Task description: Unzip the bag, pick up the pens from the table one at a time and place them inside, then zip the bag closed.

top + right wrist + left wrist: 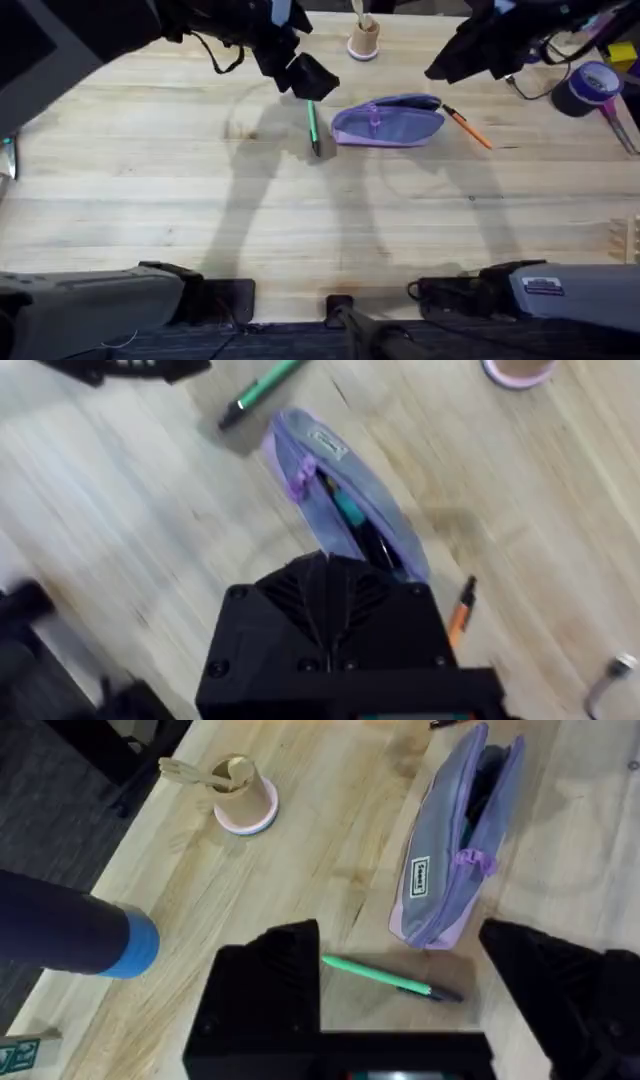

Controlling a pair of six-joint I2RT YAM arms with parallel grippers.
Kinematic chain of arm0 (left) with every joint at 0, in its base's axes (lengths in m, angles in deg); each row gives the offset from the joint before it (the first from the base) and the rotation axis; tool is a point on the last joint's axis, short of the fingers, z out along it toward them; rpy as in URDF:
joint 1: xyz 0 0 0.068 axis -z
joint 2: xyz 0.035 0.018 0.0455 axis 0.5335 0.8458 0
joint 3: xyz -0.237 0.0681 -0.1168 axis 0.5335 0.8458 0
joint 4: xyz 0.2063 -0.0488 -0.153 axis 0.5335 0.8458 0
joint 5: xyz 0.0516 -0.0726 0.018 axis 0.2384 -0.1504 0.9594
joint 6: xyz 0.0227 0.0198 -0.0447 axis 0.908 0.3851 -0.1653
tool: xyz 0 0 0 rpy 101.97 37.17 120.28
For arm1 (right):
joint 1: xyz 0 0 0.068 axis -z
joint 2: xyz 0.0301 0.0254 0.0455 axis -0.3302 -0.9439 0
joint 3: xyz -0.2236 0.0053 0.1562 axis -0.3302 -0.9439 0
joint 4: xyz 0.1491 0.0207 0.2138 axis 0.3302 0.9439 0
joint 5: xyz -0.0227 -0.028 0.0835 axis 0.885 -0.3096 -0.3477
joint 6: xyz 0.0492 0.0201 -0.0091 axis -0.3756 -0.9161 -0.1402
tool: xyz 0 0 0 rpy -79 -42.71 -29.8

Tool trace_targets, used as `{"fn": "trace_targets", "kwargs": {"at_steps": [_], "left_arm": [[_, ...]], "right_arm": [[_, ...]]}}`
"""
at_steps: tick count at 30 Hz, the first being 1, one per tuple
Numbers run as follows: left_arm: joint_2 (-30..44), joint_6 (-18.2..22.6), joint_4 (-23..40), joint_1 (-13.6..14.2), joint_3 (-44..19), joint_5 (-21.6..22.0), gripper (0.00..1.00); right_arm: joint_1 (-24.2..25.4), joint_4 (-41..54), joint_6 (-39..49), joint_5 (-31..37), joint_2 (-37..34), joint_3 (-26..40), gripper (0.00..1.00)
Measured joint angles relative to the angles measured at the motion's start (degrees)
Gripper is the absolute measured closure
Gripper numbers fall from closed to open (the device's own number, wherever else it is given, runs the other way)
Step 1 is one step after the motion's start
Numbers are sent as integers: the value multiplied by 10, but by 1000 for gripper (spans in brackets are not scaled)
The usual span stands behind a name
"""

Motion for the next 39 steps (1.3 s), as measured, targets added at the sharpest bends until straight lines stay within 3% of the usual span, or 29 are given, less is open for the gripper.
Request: {"fn": "trace_targets", "kwargs": {"at_steps": [7, 13, 30, 39], "left_arm": [[0, 0, 0, 0, 0, 0, 7], [0, 0, 0, 0, 0, 0, 7], [0, 0, 0, 0, 0, 13, 7], [0, 0, 4, 0, 0, 13, 7]], "right_arm": [[-46, 31, 49, 100, -34, 25, 973], [-57, 29, 94, 134, -72, 25, 972], [-56, 15, 129, 135, -83, 25, 972], [-56, 17, 204, 131, -120, 22, 972]]}}
